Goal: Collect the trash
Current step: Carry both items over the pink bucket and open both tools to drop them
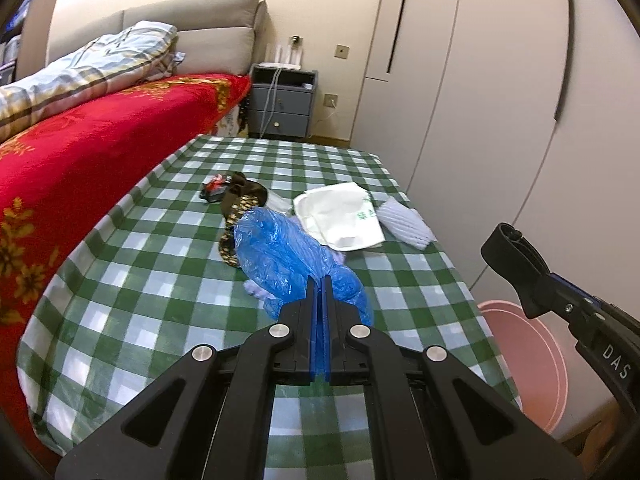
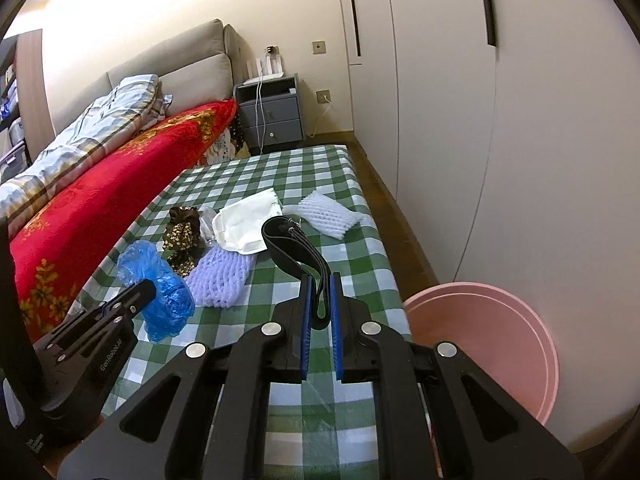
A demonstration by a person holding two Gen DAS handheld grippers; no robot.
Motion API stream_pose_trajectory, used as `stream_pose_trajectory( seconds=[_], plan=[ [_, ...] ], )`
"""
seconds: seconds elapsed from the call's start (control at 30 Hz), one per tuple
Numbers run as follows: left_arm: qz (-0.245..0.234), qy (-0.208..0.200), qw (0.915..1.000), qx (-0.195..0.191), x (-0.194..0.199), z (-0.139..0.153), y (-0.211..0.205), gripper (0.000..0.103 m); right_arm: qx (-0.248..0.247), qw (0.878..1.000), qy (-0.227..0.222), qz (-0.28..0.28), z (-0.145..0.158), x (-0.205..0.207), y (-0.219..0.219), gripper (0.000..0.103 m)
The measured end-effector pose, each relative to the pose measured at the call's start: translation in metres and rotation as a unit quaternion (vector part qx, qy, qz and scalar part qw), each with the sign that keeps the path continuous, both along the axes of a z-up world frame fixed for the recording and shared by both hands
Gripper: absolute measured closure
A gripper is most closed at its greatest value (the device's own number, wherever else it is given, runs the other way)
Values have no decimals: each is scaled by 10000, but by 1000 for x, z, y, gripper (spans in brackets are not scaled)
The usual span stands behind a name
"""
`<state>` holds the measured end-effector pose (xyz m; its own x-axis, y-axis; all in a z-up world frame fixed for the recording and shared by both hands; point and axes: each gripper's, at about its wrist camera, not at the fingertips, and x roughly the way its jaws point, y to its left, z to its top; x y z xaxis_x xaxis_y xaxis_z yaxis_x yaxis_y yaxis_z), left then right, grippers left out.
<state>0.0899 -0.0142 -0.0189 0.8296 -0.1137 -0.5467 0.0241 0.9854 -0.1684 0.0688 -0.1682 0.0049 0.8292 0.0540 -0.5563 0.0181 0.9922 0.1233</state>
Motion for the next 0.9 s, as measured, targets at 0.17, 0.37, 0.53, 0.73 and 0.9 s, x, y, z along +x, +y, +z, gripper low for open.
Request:
stream_pose_trajectory(
  seconds=[0.17, 0.37, 0.53, 0.73, 0.9],
  plan=[
    [-182, 12, 9998, -21, -4, -2, -10, 101, -78, 9999, -45, -63, 3, -8, -5, 94],
    [-316, 24, 9995, -48, -5, -4, -20, 101, -88, 9997, -52, -206, 5, -15, -17, 94],
    [-459, 16, 9989, -44, -6, -5, -29, 101, -90, 9994, -78, -340, 9, -20, -26, 94],
    [-639, -70, 9979, -93, -7, -2, -39, 101, -66, 9984, -45, -564, 11, -23, -40, 94],
    [-840, -126, 9963, -153, -6, -1, -48, 101, -62, 9968, -8, -803, 11, -26, -56, 94]
  ],
)
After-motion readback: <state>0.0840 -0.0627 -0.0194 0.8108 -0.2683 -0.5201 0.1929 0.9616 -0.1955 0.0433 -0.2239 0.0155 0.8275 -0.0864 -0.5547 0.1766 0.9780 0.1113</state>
